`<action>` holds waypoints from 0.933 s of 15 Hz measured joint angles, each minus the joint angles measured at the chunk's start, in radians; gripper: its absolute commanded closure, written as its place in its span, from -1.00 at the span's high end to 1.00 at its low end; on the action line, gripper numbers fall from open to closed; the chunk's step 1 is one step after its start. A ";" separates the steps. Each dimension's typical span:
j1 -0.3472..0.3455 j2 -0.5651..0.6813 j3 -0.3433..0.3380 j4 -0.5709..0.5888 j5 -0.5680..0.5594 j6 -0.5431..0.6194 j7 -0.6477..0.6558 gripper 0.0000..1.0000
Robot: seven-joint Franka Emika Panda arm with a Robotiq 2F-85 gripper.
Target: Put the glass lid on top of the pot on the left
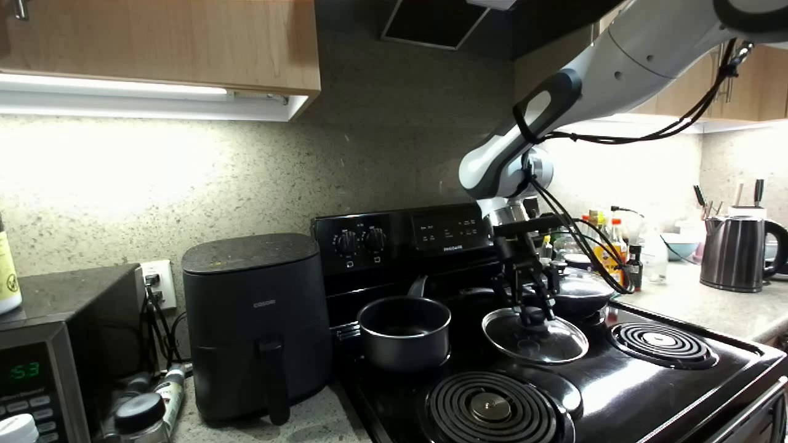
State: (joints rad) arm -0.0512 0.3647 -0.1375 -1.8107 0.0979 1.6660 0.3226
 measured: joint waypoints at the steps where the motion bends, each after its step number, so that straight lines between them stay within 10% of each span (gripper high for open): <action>1: 0.018 -0.025 0.006 -0.007 -0.009 -0.010 0.009 -0.56; 3: 0.047 -0.070 0.021 -0.016 -0.031 -0.028 0.030 -0.56; 4: 0.060 -0.090 0.028 -0.016 -0.041 -0.039 0.038 -0.06; 9: 0.080 -0.137 0.044 -0.027 -0.067 -0.060 0.046 -0.06; 10: 0.080 -0.137 0.043 -0.030 -0.067 -0.060 0.046 -0.56; 14: 0.080 -0.127 0.049 -0.028 -0.067 -0.049 0.046 -0.56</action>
State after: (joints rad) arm 0.0286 0.2381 -0.0885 -1.8389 0.0305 1.6167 0.3682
